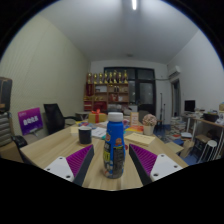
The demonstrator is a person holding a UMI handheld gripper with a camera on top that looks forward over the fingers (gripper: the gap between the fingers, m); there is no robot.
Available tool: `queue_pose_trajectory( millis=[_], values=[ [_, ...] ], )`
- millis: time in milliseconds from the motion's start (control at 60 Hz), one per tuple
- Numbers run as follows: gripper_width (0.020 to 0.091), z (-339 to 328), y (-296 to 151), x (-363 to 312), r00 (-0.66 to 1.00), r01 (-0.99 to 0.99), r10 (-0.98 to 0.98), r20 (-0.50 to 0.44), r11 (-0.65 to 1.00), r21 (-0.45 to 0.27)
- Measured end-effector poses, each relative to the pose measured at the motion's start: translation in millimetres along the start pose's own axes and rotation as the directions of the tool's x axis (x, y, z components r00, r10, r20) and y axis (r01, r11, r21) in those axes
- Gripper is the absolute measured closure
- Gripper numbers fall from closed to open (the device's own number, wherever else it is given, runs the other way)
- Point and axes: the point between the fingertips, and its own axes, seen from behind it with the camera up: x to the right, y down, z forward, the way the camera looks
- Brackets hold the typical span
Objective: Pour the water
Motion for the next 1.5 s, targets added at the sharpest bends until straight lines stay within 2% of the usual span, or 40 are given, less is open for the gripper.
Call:
queue_pose_trajectory(
  millis=[33, 83, 167, 183, 250, 300, 350, 417, 533, 617, 767, 883, 933, 983, 1050, 1117, 1183, 1200, 1333, 1400, 1500],
  values=[
    [0.0286, 12.4, 2.7, 4.4, 0.999, 0.011, -0.011, -0.033, 1.0, -0.015],
    [0.0287, 36.1, 1.9, -31.5, 0.996, 0.024, -0.027, -0.079, 0.999, -0.041],
    [0.0284, 60.7, 9.7, -31.3, 0.994, 0.004, -0.01, -0.109, 0.998, -0.059],
    [0.0283, 63.3, 15.1, -14.3, 0.994, -0.003, -0.004, -0.106, 0.998, -0.061],
    [0.0286, 88.1, 12.8, -32.8, 0.992, -0.027, 0.02, -0.125, 0.998, -0.053],
    [0.0332, 99.7, 15.3, -37.8, 0.992, -0.031, 0.023, -0.125, 0.998, -0.055],
    [0.0522, 106.5, 17.4, -32.7, 0.987, -0.024, 0.016, -0.159, 0.999, -0.049],
    [0.0522, 110.1, 16.0, -31.1, 0.983, -0.044, 0.039, -0.181, 0.999, -0.024],
    [0.052, 115.5, 22.3, -29.4, 0.976, -0.113, 0.107, -0.188, 0.993, -0.023],
    [0.0576, 117.3, 24.0, -32.3, 0.974, -0.123, 0.119, -0.192, 0.992, -0.011],
    [0.0648, 127.1, 14.1, -32.2, 0.983, 0.01, -0.018, -0.184, 0.999, -0.045],
    [0.065, 147.9, -36.9, -23.1, 0.913, 0.332, -0.336, -0.232, 0.942, -0.058],
    [0.0649, 160.5, -68.8, -13.7, 0.821, 0.515, -0.513, -0.25, 0.855, -0.061],
    [0.0651, 178.8, -93.7, -29.8, 0.661, 0.702, -0.689, -0.296, 0.708, -0.079],
    [0.065, 200.2, -121.6, -45.5, 0.37, 0.898, -0.879, -0.301, 0.421, -0.127],
    [0.0655, 225.6, -134.8, -55.2, 0.069, 0.98, -0.961, -0.269, 0.115, -0.162],
    [0.065, 245.0, -140.2, -70.0, -0.171, 0.973, -0.953, -0.252, -0.123, -0.197],
    [0.0649, 241.3, -153.3, -64.9, -0.224, 0.963, -0.947, -0.231, -0.178, -0.2],
    [0.0651, 274.1, -160.0, -98.5, -0.559, 0.825, -0.799, -0.221, -0.508, -0.249],
    [0.0649, 283.0, -165.7, -120.6, -0.677, 0.736, -0.702, -0.221, -0.637, -0.229],
    [0.0651, 292.3, -156.9, -137.3, -0.776, 0.631, -0.6, -0.196, -0.746, -0.215]
  ],
)
